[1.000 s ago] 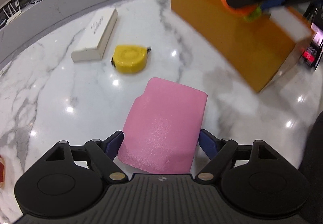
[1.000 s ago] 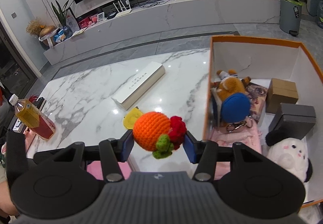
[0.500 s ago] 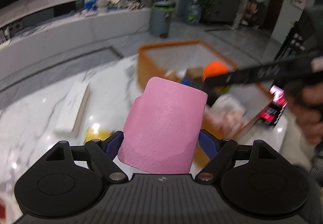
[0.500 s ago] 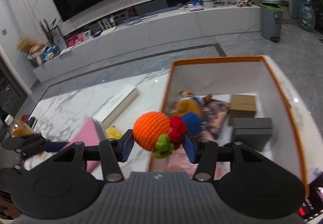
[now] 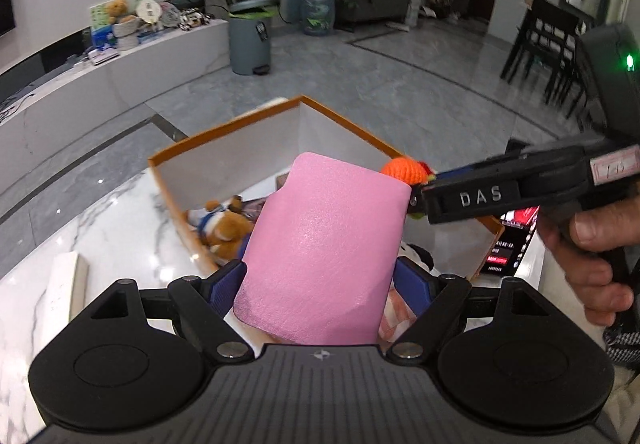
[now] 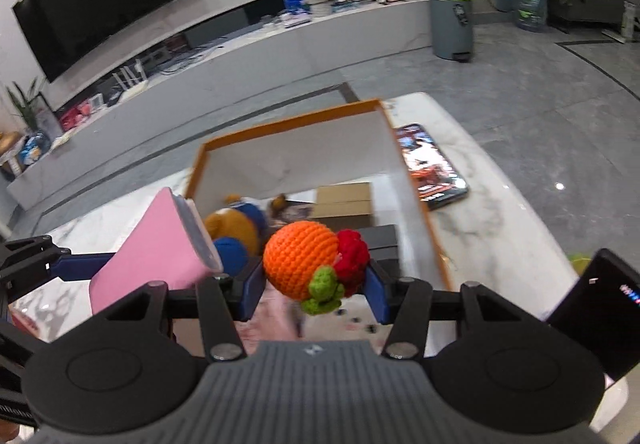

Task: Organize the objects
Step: 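Lower pink wallet with left tool while right tool lowers crochet ball into orange box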

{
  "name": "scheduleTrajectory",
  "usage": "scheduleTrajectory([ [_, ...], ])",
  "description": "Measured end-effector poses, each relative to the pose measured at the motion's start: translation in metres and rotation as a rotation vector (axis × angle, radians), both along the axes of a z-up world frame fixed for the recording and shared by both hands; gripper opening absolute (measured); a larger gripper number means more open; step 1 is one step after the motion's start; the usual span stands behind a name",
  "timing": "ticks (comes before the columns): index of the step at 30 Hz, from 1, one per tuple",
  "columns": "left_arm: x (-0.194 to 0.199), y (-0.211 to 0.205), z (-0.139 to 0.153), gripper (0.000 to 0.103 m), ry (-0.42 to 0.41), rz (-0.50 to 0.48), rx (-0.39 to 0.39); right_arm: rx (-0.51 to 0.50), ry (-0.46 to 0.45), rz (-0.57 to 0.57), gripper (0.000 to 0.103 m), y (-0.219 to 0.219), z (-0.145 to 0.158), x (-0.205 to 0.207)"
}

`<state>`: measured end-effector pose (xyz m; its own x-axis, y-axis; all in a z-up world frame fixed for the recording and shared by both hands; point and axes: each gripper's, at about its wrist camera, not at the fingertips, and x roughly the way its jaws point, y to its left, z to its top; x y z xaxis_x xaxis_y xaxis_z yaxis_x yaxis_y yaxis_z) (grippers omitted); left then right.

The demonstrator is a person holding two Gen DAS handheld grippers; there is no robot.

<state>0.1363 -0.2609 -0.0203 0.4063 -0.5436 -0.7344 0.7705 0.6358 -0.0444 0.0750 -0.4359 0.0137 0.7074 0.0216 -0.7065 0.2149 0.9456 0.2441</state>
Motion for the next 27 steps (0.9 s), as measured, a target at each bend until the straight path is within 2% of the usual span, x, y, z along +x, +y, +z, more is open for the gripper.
scheduleTrajectory([
  [10, -0.021, -0.020, -0.036, 0.094, -0.003, -0.037, 0.134, 0.007, 0.069, -0.017, 0.054, -0.011, -0.028, 0.009],
  [13, -0.021, -0.023, -0.043, 0.095, 0.000, -0.035, 0.167, -0.033, 0.088, -0.007, 0.055, -0.005, -0.036, 0.010],
  [17, -0.021, -0.022, -0.045, 0.095, 0.007, -0.023, 0.161, -0.096, 0.097, -0.001, 0.055, 0.004, -0.042, 0.013],
  [22, -0.024, -0.023, -0.044, 0.095, 0.000, -0.014, 0.173, -0.103, 0.099, -0.002, 0.055, 0.005, -0.042, 0.014],
  [27, -0.025, -0.024, -0.041, 0.096, -0.009, -0.008, 0.193, -0.110, 0.096, -0.020, 0.069, 0.004, -0.041, 0.013],
])
